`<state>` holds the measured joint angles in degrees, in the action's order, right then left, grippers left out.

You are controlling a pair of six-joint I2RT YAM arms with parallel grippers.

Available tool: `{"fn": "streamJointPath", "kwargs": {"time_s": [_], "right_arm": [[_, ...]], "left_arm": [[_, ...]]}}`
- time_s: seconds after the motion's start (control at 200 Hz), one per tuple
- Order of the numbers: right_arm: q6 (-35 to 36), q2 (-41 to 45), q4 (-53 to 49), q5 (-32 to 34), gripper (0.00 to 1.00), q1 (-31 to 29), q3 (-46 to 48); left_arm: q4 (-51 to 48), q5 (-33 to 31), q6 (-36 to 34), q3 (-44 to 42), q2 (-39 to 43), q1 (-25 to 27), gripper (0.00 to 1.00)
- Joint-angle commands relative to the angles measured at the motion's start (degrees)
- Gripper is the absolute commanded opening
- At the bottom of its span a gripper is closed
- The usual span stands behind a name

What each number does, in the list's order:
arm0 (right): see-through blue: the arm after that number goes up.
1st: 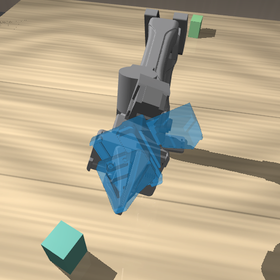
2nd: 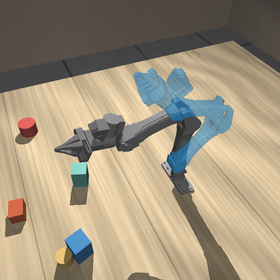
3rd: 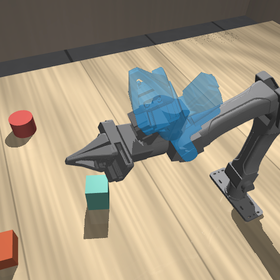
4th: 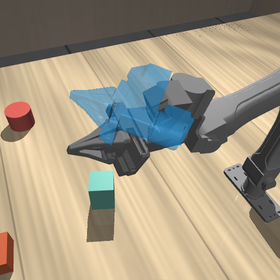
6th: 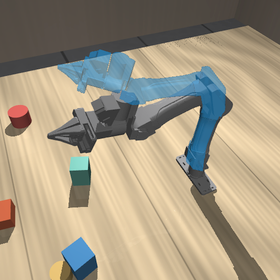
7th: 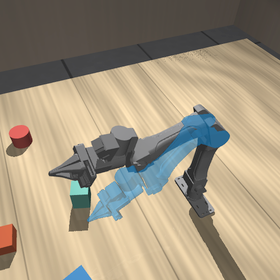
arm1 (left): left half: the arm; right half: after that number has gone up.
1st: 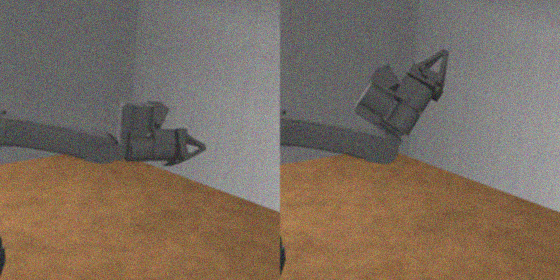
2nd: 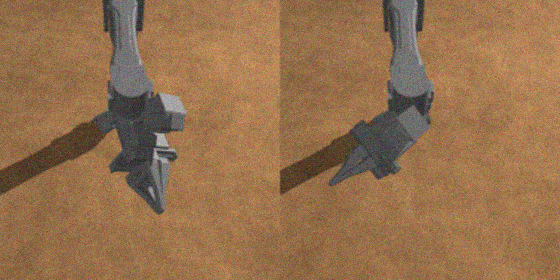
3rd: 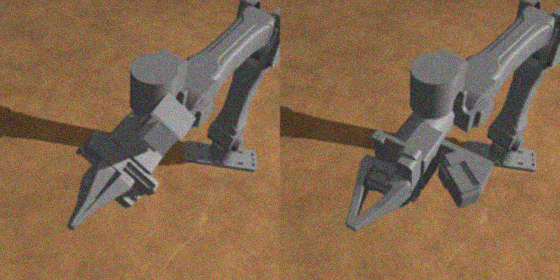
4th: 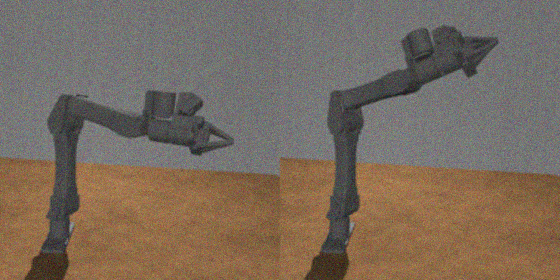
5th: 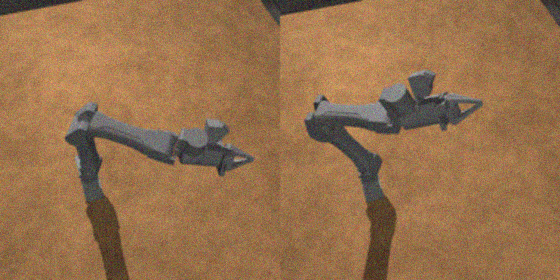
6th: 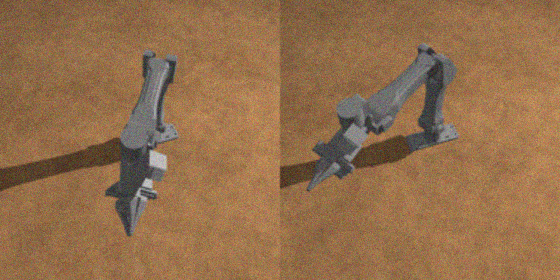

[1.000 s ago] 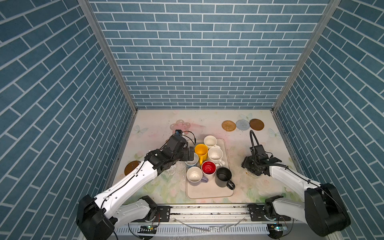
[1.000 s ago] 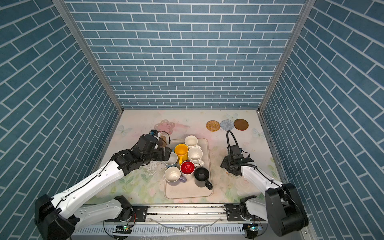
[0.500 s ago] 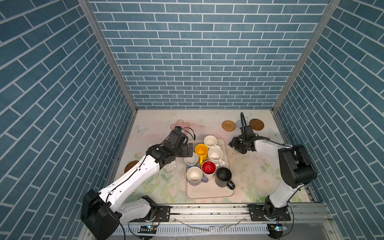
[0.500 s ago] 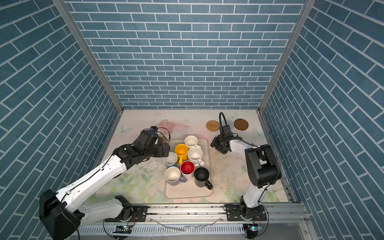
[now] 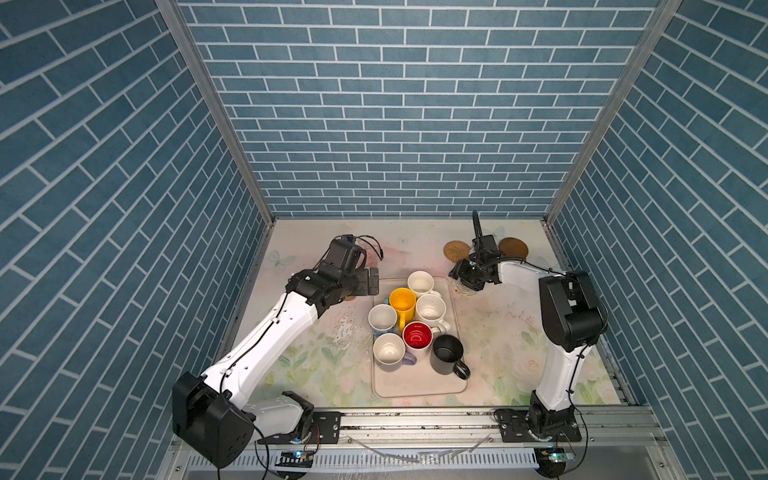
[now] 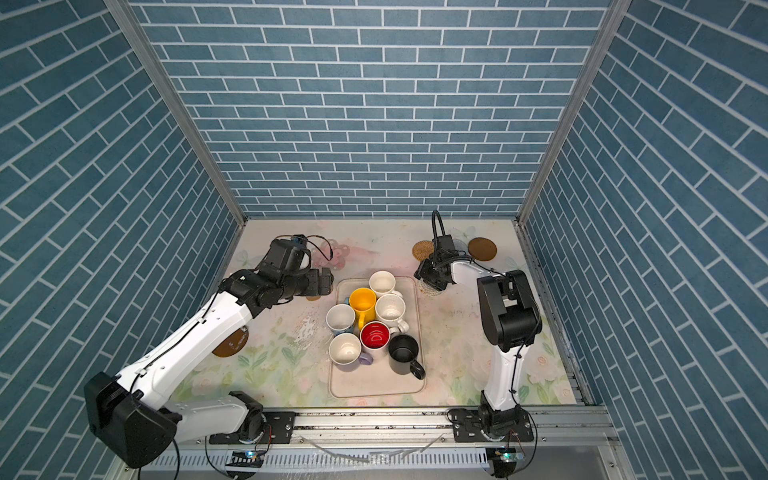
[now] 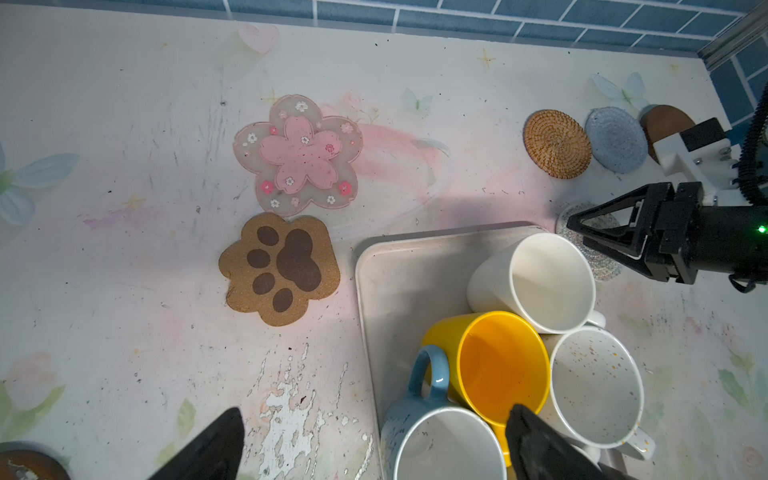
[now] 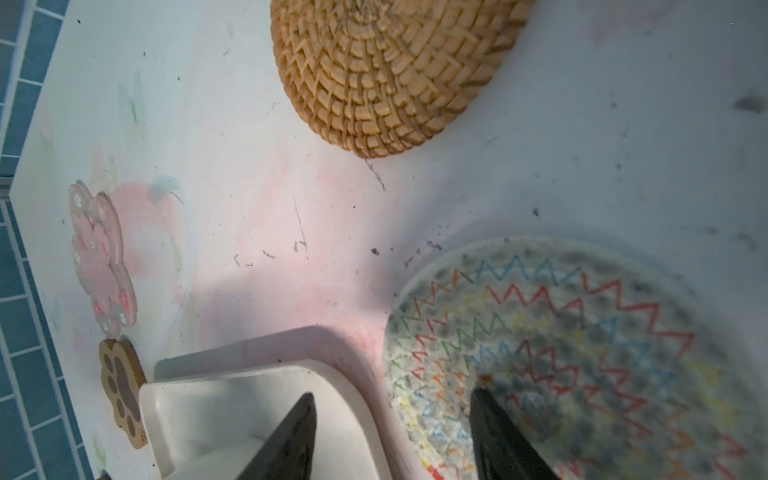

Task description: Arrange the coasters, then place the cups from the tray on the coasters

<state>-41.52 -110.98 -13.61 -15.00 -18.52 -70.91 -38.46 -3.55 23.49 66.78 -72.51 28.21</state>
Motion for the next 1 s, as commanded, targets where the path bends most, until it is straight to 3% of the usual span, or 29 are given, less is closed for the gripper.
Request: {"fn": "streamJointPath", "kwargs": {"time_s": [0.0, 0.185, 0.365, 0.73, 0.995], "right_arm": [[3.3, 3.3, -6.9, 3.1, 0.61, 0.0, -0.8], [5.5, 10.8, -7.1, 1.7, 0.54, -0.2, 1.2], [7.3, 13.6, -9.6, -1.7, 0.35, -1.4, 4.6], [8.5, 14.8, -4.2, -4.9, 0.32, -4.3, 17.3], [7.5, 11.8, -0.7, -6.0, 0.22, -6.5, 19.6]], "left_arm": [[-1.9, 1.1, -1.6, 2.0, -0.8, -0.9, 0.99], [-2.9, 0.5, -2.6, 3.9, -1.1, -0.9, 0.99], [-2.3, 1.0, -2.6, 3.6, -0.6, -0.9, 0.99], [0.6, 1.7, -0.4, -3.3, 1.7, -1.0, 0.99], [1.2, 1.4, 0.6, -7.0, 4.6, -1.0, 0.99]]}}
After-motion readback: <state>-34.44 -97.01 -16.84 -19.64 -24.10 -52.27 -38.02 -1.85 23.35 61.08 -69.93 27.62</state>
